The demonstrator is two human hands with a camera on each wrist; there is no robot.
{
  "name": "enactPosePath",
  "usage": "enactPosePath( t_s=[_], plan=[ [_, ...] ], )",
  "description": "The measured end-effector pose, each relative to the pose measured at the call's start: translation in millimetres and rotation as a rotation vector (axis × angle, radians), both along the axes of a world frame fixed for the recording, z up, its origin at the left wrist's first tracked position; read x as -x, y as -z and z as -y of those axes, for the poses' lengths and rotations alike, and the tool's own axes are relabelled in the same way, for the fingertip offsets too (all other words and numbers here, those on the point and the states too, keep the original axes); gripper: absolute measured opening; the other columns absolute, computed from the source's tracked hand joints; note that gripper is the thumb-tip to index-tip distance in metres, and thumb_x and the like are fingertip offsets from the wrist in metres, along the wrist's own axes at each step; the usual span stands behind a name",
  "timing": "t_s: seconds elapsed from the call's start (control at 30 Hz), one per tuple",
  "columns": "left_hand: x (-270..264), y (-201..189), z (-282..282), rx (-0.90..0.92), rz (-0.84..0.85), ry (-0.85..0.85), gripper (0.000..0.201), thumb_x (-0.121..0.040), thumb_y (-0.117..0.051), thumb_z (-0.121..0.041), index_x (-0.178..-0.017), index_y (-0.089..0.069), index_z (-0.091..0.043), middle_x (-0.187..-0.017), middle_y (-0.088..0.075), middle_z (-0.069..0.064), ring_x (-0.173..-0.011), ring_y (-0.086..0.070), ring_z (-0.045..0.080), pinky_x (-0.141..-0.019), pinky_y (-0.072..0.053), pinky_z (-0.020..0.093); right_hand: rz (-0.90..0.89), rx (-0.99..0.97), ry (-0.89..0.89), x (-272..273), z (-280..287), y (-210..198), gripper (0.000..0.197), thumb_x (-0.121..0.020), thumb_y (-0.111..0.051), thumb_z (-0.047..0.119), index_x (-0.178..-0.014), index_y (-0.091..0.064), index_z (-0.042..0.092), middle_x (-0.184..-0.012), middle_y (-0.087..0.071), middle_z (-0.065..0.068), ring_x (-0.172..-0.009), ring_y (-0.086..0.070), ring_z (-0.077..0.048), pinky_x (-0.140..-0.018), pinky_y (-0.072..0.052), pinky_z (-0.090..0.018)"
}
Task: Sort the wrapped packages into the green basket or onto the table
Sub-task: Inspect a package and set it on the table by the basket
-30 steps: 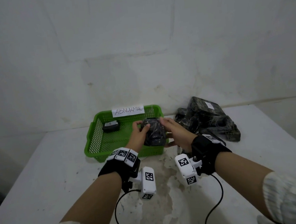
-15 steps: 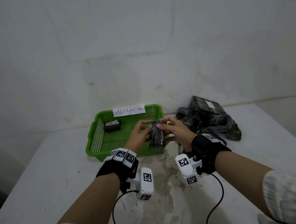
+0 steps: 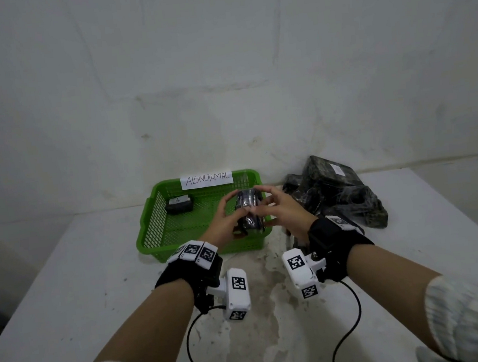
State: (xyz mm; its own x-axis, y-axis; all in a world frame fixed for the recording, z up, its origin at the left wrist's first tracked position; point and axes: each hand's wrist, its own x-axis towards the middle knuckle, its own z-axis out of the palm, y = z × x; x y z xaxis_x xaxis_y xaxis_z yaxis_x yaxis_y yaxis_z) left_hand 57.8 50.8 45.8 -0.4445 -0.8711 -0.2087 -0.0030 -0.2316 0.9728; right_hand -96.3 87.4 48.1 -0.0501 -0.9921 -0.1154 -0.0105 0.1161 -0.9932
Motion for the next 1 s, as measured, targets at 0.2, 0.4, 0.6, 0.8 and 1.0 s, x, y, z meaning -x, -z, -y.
enactPosePath(
  t_s=[0.2,0.4,0.6,0.8,1.0],
  plan=[
    [6.1,0.8,-0.6,-0.029,-0.002,-0.045,0.055,-0.090,-0.057,-0.018,-0.139,-0.031,-0.024,-0.137,-0.045,0.018,-0.094,-0.060,0.025,-0.071,-0.053,0.035,-0.104,-0.042,-0.038,-3.5,0.1,7.8,0.080,-0.077,-0.079,0.020,-0.137,-0.036,0.050,-0.135,-0.025,-0.007,-0.126,-0.037,-0.030,-0.104,-0.043,-0.049],
    [6.9,1.0,1.2,-0.095,0.004,-0.040,0.061,-0.091,-0.057,-0.018,-0.143,-0.025,-0.022,-0.138,-0.045,0.019,-0.103,-0.057,0.034,-0.085,-0.051,0.046,-0.134,0.005,-0.051,-5.9,0.3,8.2,0.076,-0.068,-0.082,0.033,-0.126,-0.042,0.061,-0.135,-0.035,-0.012,-0.114,-0.053,-0.035,-0.091,-0.054,-0.049],
    [0.3,1.1,3.6,-0.122,-0.077,-0.085,0.053,-0.092,-0.054,-0.014,-0.136,-0.028,-0.030,-0.136,-0.044,0.017,-0.103,-0.055,0.038,-0.079,-0.052,0.052,0.099,-0.093,0.090,-1.2,4.3,14.9,0.050,-0.096,-0.047,0.048,-0.142,-0.034,0.035,-0.137,-0.051,-0.008,-0.108,-0.059,-0.023,-0.074,-0.056,-0.039],
    [-2.7,3.3,4.6,-0.026,0.026,-0.066,0.045,-0.094,-0.049,-0.010,-0.130,-0.030,-0.026,-0.132,-0.047,0.020,-0.112,-0.054,0.044,-0.069,-0.053,0.046,0.229,-0.174,0.221,9.1,6.0,20.4,0.038,-0.102,-0.040,0.013,-0.140,-0.046,0.012,-0.088,-0.062,0.001,-0.057,-0.052,-0.008,-0.048,-0.039,-0.020],
    [-4.0,6.9,10.8,0.064,0.152,-0.120,0.036,-0.095,-0.045,-0.004,-0.130,-0.043,-0.010,-0.128,-0.044,0.019,-0.110,-0.051,0.030,-0.079,-0.052,0.038,0.217,-0.113,0.234,9.4,2.3,16.4,0.028,-0.096,-0.053,0.014,-0.121,-0.062,0.023,-0.094,-0.066,0.004,-0.079,-0.055,-0.009,-0.063,-0.034,-0.024]
  ],
)
